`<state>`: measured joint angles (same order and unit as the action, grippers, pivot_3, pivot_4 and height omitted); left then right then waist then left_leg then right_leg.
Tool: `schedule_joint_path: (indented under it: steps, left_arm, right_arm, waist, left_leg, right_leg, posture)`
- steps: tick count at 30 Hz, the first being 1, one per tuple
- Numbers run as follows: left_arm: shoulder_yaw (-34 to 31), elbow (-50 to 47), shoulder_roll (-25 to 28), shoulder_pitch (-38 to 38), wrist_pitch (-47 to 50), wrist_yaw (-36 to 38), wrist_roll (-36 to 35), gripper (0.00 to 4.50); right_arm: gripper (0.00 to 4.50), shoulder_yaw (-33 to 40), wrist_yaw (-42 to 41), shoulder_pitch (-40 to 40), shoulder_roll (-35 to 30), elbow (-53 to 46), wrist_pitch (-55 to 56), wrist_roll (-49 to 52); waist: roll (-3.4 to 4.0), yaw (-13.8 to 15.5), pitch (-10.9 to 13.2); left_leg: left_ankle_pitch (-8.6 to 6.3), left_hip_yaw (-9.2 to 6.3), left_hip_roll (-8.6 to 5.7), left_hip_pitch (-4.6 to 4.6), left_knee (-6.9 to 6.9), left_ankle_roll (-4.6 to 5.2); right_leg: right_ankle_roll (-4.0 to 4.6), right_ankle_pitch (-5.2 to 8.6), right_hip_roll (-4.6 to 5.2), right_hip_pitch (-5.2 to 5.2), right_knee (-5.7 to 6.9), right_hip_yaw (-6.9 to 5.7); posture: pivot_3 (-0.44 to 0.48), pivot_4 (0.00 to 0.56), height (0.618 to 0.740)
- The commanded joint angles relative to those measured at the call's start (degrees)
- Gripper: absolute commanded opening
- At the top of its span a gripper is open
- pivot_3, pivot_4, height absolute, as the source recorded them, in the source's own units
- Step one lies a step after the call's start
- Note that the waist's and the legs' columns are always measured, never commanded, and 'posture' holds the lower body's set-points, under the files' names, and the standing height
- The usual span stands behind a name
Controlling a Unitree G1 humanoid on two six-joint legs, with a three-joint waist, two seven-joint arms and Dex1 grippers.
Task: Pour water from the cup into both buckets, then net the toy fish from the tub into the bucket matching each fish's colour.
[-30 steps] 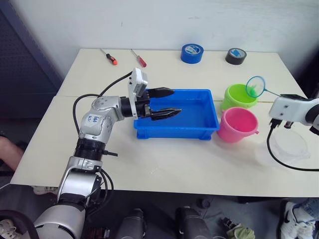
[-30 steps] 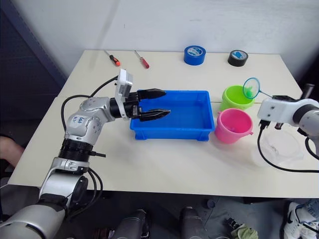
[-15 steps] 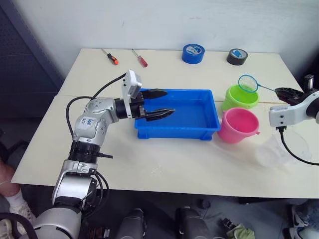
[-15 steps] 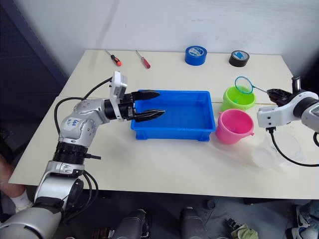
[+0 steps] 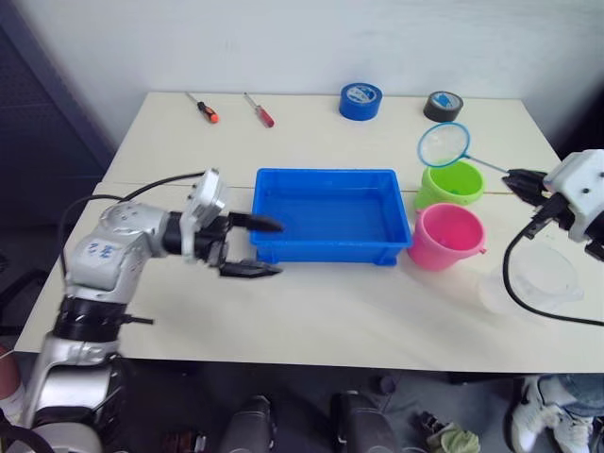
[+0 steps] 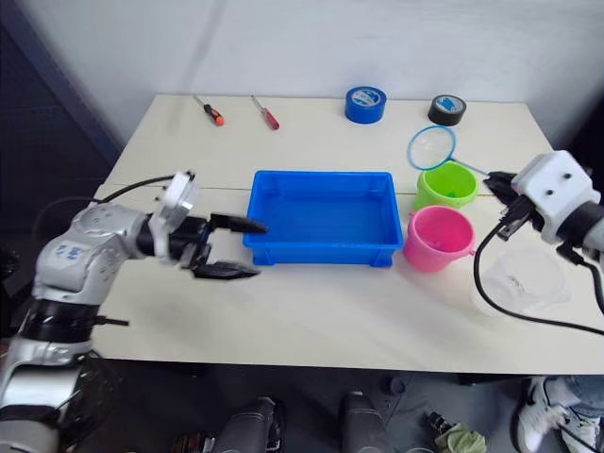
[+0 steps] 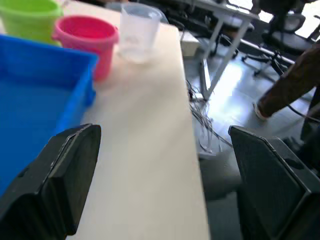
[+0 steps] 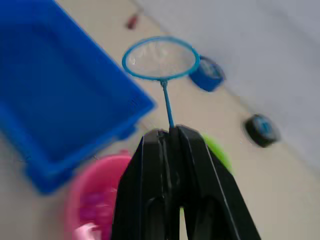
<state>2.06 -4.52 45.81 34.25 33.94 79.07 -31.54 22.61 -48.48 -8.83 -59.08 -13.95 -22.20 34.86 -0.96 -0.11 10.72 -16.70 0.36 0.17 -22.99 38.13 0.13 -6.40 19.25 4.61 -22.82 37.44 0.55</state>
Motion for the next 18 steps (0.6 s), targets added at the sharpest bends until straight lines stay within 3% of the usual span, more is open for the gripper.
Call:
schedule_joint_path:
  steps: [1,4,7,14,18]
  left_arm:
    - [-1.4,-4.4,2.4,-2.1,-0.5,1.9,-1.3,4.45]
    - [-0.8,-5.2,4.2,-4.0,-2.8,2.4,0.6,4.45]
    - [-1.1,-3.4,4.0,-5.1,-4.6,0.9,2.1,4.45]
    - [-0.6,1.6,0.5,-4.3,-7.8,-2.8,4.7,4.45]
    - [-1.8,4.5,-0.6,-2.8,-6.6,-3.8,4.1,4.50]
  right_arm:
    - [0.00,0.5,-5.7,6.1,0.6,-10.1,-5.1,7.3]
    - [0.00,-4.2,-7.0,10.0,1.8,-14.1,-5.2,5.5]
    - [0.00,-15.6,-7.2,11.9,4.1,-14.0,0.1,-4.4]
    - [0.00,-27.5,-6.7,10.0,7.2,-4.6,11.8,-20.9]
    - [1.51,-23.2,-4.3,10.5,7.8,-5.2,10.7,-20.6]
  waist:
    - [0.00,0.3,0.0]
    - [0.00,0.1,0.0]
    - [-0.03,0.0,0.0]
    - [0.00,0.0,0.0]
    - [0.00,0.1,0.0]
  left_leg:
    - [-0.07,-0.17,-0.01,0.23,-0.03,0.08]
    - [-0.24,-0.25,-0.03,0.66,-0.21,0.21]
    - [-0.27,-0.25,-0.06,0.75,-0.22,0.24]
    - [-0.27,-0.20,-0.11,0.77,-0.23,0.19]
    - [-0.27,-0.22,-0.08,0.77,-0.23,0.20]
  right_leg:
    - [0.05,0.02,0.04,0.34,-0.24,-0.10]
    - [0.29,0.16,0.11,1.06,-0.97,-0.12]
    - [0.29,0.16,0.19,1.18,-1.08,-0.12]
    - [0.31,0.18,0.12,1.09,-0.95,-0.15]
    - [0.30,0.18,0.06,1.07,-0.88,-0.15]
  posture:
    - [0.000,0.150,0.740]
    - [0.000,0.150,0.740]
    - [0.000,0.150,0.740]
    - [0.000,0.150,0.740]
    - [0.000,0.150,0.740]
